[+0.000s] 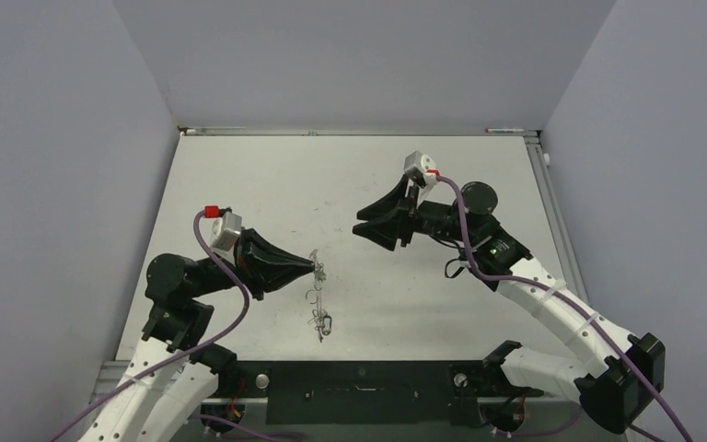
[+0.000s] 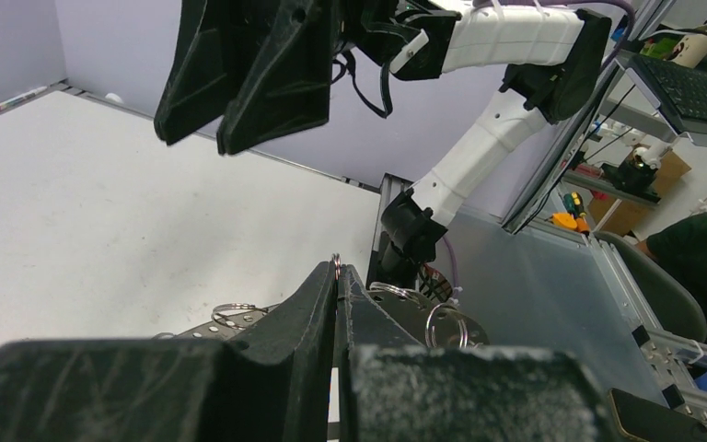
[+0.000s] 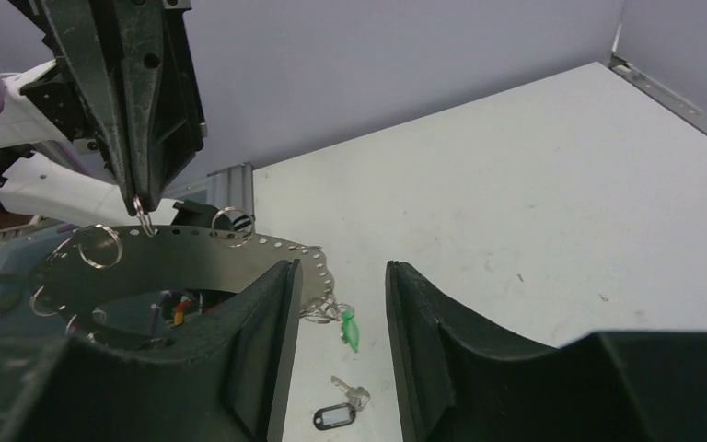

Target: Put the keys on the keyring

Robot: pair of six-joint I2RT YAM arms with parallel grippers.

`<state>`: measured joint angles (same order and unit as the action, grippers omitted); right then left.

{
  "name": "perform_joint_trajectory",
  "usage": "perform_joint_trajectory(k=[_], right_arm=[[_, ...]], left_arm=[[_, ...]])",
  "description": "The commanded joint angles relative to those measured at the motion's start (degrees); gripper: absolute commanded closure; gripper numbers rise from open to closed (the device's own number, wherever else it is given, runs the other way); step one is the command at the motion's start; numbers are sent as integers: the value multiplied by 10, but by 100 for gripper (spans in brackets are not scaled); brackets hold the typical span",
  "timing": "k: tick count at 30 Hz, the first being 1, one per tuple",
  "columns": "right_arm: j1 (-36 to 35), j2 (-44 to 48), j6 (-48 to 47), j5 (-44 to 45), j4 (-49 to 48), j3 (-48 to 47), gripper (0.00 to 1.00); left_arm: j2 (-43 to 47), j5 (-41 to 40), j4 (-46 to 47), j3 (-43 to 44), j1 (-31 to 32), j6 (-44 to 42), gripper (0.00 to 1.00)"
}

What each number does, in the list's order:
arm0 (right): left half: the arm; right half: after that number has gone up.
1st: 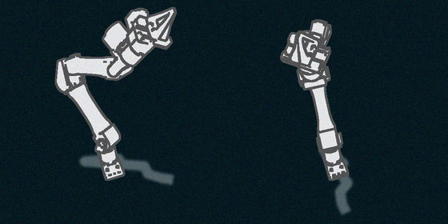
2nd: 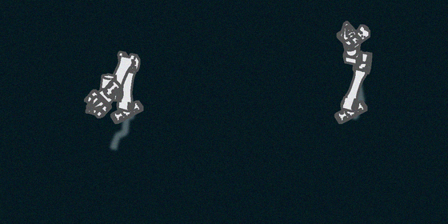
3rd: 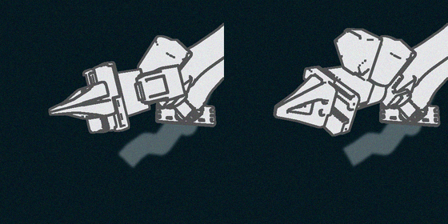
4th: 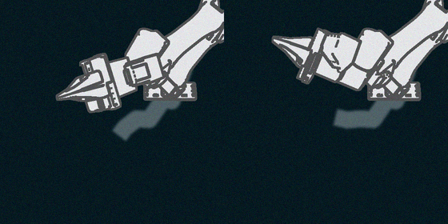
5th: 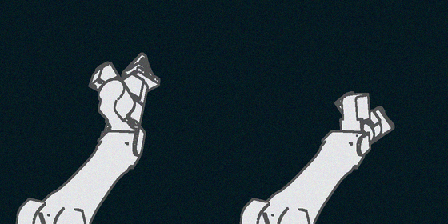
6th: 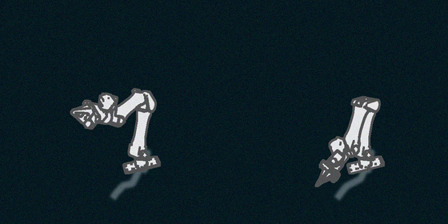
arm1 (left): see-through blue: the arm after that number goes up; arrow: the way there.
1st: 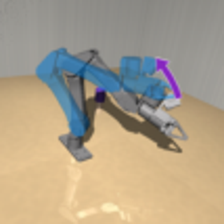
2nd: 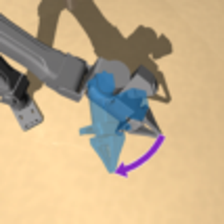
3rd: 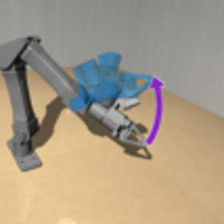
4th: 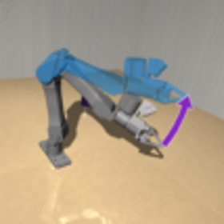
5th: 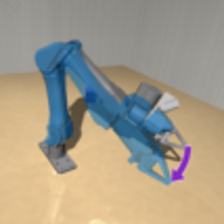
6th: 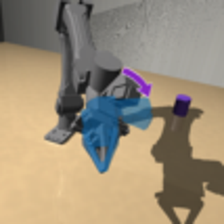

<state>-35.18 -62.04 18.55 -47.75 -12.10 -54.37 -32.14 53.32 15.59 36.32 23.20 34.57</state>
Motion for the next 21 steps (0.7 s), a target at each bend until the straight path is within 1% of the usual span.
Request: perform_joint_trajectory(k=[1,3,5,9,19,21], right_arm=[[-59,5,-23,-14,-45,8,60],[-101,7,-55,15,-22,7,59],[-123,8,-59,32,-23,10,59],[-141,5,-42,46,-54,21,61],[-167,-12,-41,56,-70,14,61],[-177,-15,-46,59,-68,10,59]], left_arm=[[3,6,64,0,1,24,100],[1,2,64,-2,1,26,100],[-3,-2,61,-1,0,25,100],[-8,-4,60,1,0,29,100],[-11,-6,59,-2,0,34,100],[-13,-4,60,-2,0,37,100]])
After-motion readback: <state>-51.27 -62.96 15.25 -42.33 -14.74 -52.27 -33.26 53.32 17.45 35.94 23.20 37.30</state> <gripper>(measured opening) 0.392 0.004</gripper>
